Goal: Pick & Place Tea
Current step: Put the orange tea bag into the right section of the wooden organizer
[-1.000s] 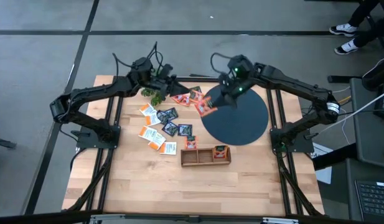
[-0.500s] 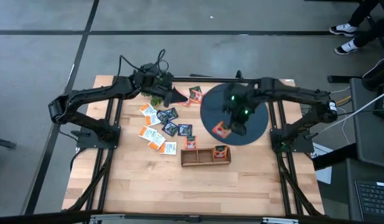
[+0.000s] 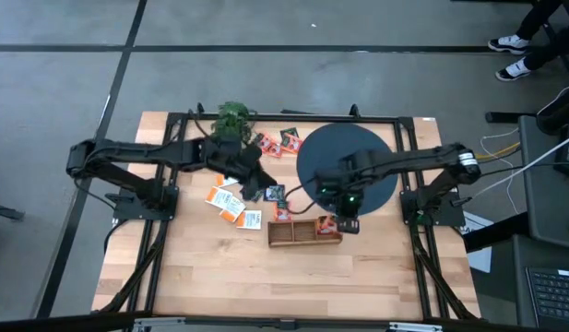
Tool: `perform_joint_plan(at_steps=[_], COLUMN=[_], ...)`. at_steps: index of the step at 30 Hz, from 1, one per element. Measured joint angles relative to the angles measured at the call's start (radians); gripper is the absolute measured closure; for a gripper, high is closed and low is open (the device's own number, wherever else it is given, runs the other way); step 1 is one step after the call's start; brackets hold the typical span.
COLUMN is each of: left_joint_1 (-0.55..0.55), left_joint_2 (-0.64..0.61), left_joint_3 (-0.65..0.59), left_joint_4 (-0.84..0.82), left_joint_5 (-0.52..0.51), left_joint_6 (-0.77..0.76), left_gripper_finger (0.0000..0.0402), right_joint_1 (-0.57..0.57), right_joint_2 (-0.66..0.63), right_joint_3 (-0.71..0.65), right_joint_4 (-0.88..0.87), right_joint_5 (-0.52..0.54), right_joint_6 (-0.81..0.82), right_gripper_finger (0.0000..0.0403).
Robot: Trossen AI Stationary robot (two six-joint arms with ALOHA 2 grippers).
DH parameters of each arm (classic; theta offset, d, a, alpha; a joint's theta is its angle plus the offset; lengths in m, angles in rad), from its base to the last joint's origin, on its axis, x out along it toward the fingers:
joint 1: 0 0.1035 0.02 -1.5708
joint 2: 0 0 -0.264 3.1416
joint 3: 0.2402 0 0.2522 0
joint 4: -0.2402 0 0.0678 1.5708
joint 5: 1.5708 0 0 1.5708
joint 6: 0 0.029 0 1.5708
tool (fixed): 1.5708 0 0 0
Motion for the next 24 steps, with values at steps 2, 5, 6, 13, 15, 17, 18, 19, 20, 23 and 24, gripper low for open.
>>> perform_joint_plan(at_steps=[2, 5, 6, 13, 15, 17, 18, 19, 20, 23, 24], left_joint_1=[-0.047, -0.107, -0.124, -0.213, -0.230, -0.243, -0.248, -0.253, -0.257, -0.265, -0.268], left_joint_2=[0.000, 0.000, 0.000, 0.000, 0.000, 0.000, 0.000, 0.001, 0.001, 0.001, 0.001], left_joint_3=[0.000, 0.000, 0.000, 0.000, 0.000, 0.000, 0.000, 0.000, 0.000, 0.000, 0.000], left_joint_4=[-0.009, -0.011, -0.012, -0.012, -0.013, -0.013, -0.013, -0.013, -0.013, -0.013, -0.012], left_joint_5=[-0.061, -0.133, -0.150, -0.189, -0.189, -0.189, -0.189, -0.189, -0.189, -0.189, -0.189], left_joint_6=[0.000, -0.002, -0.002, -0.012, -0.012, -0.012, -0.012, -0.012, -0.012, -0.012, -0.012], left_gripper_finger=[0.0375, 0.0375, 0.0375, 0.0375, 0.0375, 0.0375, 0.0375, 0.0375, 0.0375, 0.0375, 0.0375], right_joint_1=[0.008, 0.013, 0.013, 0.013, 0.012, 0.012, 0.012, 0.012, 0.012, 0.012, 0.011], right_joint_2=[0.035, 0.083, 0.097, 0.172, 0.186, 0.199, 0.205, 0.210, 0.215, 0.227, 0.231], right_joint_3=[0.000, 0.000, 0.000, 0.000, 0.000, 0.000, 0.000, 0.000, 0.000, 0.000, 0.000], right_joint_4=[0.001, 0.002, 0.002, 0.016, 0.017, 0.019, 0.021, 0.023, 0.024, 0.025, 0.025], right_joint_5=[0.004, 0.024, 0.025, 0.069, 0.078, 0.078, 0.079, 0.083, 0.089, 0.110, 0.116], right_joint_6=[-0.029, -0.074, -0.090, -0.148, -0.161, -0.178, -0.182, -0.187, -0.195, -0.211, -0.218], right_gripper_finger=[0.0401, 0.0401, 0.0401, 0.0401, 0.0401, 0.0401, 0.0401, 0.0401, 0.0400, 0.0400, 0.0400])
